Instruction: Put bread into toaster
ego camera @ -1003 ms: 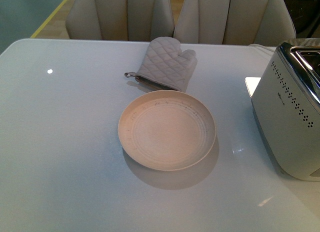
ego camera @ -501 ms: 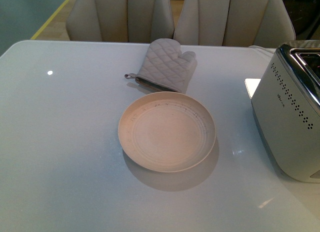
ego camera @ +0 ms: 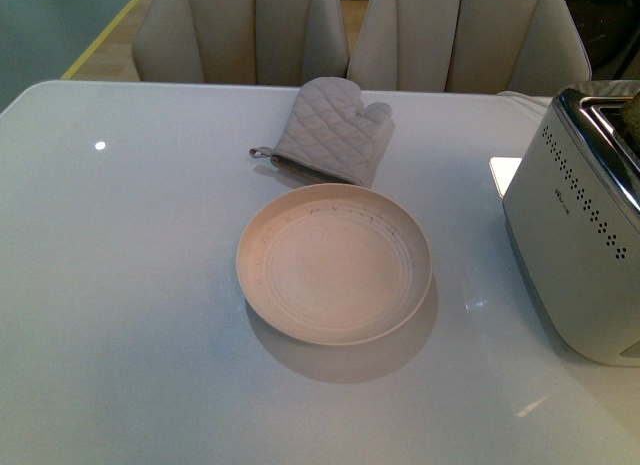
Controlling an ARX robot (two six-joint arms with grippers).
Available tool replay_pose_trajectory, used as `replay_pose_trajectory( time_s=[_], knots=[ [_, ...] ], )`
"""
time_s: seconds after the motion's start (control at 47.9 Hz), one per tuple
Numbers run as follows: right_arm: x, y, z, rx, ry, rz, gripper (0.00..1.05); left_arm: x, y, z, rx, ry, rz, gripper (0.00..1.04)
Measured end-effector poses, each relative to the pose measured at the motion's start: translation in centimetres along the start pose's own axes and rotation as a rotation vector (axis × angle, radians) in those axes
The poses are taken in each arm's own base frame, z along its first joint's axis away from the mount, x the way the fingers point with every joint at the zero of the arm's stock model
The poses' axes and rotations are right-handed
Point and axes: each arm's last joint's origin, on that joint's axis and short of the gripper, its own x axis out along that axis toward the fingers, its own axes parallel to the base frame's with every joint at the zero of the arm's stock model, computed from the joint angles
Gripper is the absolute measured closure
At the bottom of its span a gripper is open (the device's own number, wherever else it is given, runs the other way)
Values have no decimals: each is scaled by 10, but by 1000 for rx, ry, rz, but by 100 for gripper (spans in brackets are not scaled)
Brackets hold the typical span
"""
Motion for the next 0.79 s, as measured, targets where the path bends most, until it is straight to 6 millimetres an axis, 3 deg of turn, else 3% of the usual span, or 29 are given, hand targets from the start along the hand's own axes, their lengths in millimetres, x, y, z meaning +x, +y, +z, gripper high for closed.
replay_pose_trajectory(
  time_s=[0.272, 0.522, 0.689, 0.794],
  knots=[
    [7, 3, 3, -38, 71, -5, 101, 0, 0, 0, 0, 0, 0, 7],
    [28, 10, -7, -39, 104, -2, 101, 0, 0, 0, 0, 0, 0, 7],
    [38, 14, -23, -14, 109, 25, 71, 0, 0, 0, 0, 0, 0, 7],
    [34, 10, -24, 7, 64, 21, 53, 0, 0, 0, 0, 0, 0, 7]
  ],
)
